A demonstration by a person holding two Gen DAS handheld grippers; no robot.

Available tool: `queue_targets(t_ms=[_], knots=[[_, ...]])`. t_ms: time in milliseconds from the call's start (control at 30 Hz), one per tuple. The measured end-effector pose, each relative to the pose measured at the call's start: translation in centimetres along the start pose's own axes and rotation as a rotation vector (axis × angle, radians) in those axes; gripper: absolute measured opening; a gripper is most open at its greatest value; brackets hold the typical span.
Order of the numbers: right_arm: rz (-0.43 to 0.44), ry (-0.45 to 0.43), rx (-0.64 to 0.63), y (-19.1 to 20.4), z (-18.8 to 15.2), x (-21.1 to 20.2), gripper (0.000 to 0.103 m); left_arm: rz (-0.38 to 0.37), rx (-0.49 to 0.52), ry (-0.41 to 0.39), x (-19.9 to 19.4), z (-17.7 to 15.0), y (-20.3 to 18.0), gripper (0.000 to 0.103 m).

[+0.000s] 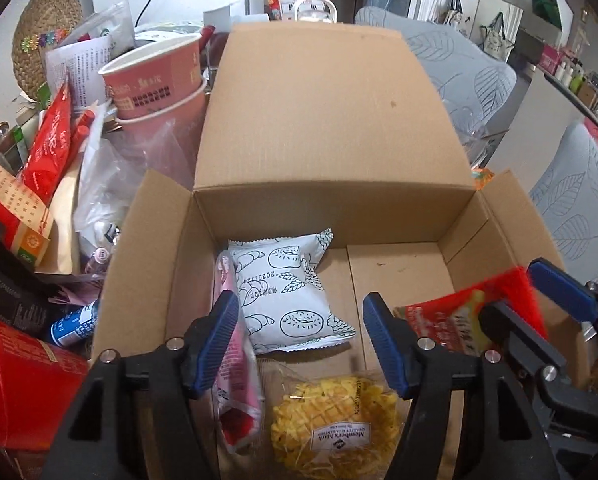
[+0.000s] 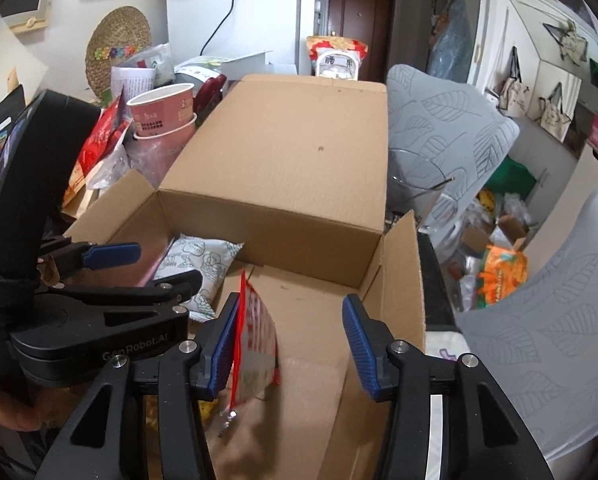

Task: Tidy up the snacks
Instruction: 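Withdraw both open tools from the box back toward the table snacks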

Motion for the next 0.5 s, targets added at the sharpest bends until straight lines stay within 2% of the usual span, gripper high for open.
queue_targets(t_ms=[333, 500], knots=[[0.021, -0.033, 0.023, 0.4, 0.9, -2.0, 0.05, 0.015, 0.002, -0.033, -3.6, 0.8, 0.2, 0.064], [0.028, -0.063, 0.028, 0.5, 1.9, -3.9, 0.05, 0.03, 0.009, -0.09, -6.0, 1.6, 0.1, 0.064]])
Point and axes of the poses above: each gripper's, at about its wrist camera, not at the fingertips, and x roughly the way its jaws point, y to its left, z to its top, the point moved 9 cm from there along x, roughly the way its jaws point, and after that the axes turned 12 degrees about -y, right-handed, at the moved point
